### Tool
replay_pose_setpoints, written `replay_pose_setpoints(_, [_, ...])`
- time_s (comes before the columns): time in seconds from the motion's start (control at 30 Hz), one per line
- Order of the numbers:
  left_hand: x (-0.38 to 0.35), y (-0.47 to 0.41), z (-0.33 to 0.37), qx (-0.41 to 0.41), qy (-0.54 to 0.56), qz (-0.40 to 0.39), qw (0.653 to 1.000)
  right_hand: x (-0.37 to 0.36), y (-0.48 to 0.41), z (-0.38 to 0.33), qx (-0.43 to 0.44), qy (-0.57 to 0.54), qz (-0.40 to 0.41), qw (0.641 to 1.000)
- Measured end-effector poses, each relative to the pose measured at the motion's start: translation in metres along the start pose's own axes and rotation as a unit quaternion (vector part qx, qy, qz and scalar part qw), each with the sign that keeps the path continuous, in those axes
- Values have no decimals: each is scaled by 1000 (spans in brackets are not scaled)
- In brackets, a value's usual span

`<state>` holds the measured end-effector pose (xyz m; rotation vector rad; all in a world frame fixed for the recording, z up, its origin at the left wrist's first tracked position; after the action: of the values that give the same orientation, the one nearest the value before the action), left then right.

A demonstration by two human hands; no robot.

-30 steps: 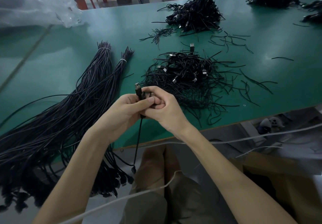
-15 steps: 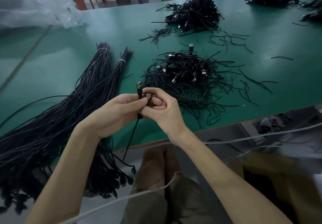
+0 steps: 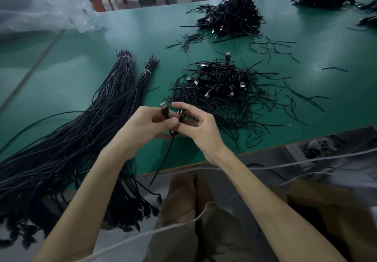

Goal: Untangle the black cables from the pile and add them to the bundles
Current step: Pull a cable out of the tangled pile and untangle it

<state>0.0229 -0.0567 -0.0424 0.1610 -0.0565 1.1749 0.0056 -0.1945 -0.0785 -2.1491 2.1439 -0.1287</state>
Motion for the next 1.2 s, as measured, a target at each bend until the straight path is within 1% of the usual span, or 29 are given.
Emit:
replay_pose_setpoints(0.1, [1,-2,-2,10,-53,-13,998,-8,-1,3,-12,18,-38,999])
replay_pose_setpoints(0.17, [3,-5,-1,-2,-105,-16,994,-10,-2,4,-15,33,-49,998])
replay_pose_setpoints(0.23, [4,-7,2,-19,-131,-16,991,-12,-1,4,-16,24,-66,997])
replay_pose_setpoints(0.3, [4,-7,4,-25,-124,-21,992,-15,1,3,-16,18,-87,996])
replay_pose_setpoints(0.43, [4,-6,4,-24,-107,-27,994,-18,2,3,-17,38,-112,993])
replay_pose_setpoints(0.6, [2,-6,-2,-16,-72,-38,997,-17,2,5,-11,62,-109,992])
replay_pose_setpoints(0.8, [0,-5,-3,-19,-60,-52,997,-18,2,8,-5,109,-104,988])
replay_pose_setpoints(0.87, [-2,-5,-3,-32,-43,-37,998,-17,2,7,2,125,-88,988])
replay_pose_setpoints(0.93, [0,-6,-3,-48,-14,10,999,-15,2,8,-6,134,-69,989])
replay_pose_setpoints(1.03, [1,-6,-1,-71,-6,66,995,-13,3,8,-24,130,-61,989])
replay_pose_setpoints(1.1, [-1,-5,-1,-72,-5,81,994,-12,4,6,-11,131,-66,989])
replay_pose_setpoints(1.2, [2,-4,-2,-73,24,99,992,-12,4,5,-17,127,-56,990])
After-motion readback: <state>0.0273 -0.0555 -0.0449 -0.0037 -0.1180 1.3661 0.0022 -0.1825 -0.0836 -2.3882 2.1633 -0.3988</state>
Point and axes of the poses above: each hand's wrist, its own y-axis away from the middle knuckle, its own x-axis out of the back of the hand, z = x × y, the point moved 8 cm from there along -y, towards the middle knuckle, and after that the axes turned 8 degrees about y, right-handed, at the moved point
